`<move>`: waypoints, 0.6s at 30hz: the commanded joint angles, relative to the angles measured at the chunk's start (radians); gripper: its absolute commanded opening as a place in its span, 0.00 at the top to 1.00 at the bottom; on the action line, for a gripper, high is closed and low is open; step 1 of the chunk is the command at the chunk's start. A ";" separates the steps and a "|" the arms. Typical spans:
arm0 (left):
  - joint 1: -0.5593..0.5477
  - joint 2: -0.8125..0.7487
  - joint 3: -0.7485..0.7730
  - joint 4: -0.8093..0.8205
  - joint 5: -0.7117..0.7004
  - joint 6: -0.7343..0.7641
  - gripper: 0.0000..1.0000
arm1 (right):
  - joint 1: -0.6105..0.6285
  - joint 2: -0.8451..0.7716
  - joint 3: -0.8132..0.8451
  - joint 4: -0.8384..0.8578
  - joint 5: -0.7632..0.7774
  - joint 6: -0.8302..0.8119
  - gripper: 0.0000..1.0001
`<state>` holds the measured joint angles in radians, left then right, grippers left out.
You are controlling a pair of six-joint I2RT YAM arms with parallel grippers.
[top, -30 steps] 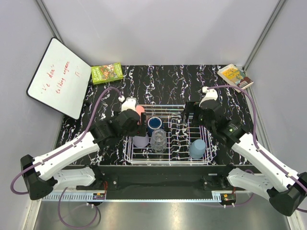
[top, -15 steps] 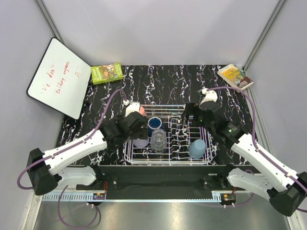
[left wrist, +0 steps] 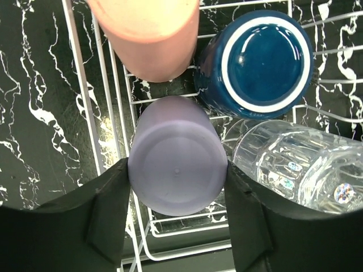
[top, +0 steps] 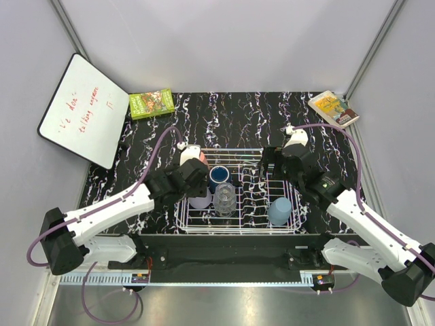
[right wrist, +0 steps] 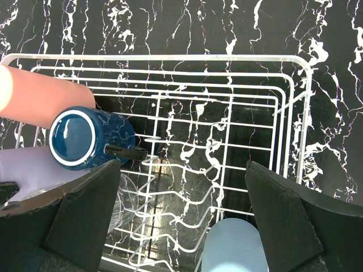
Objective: Unload the cups from the dish rack
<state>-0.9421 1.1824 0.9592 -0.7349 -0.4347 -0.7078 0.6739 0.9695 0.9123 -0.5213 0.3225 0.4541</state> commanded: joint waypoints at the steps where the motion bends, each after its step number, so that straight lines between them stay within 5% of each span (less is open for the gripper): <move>1: -0.004 -0.004 -0.005 0.028 0.013 -0.002 0.85 | 0.003 -0.003 -0.003 0.006 0.026 0.014 0.00; 3: -0.004 -0.009 0.001 0.026 0.011 0.002 1.00 | 0.003 -0.005 -0.001 0.006 0.029 0.014 0.00; 18: -0.004 -0.044 0.303 -0.093 -0.071 0.154 1.00 | 0.001 -0.014 0.016 0.004 0.030 0.005 0.00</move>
<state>-0.9428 1.1744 1.1255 -0.8246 -0.4515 -0.6144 0.6739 0.9695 0.9085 -0.5213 0.3244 0.4538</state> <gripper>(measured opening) 0.629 0.994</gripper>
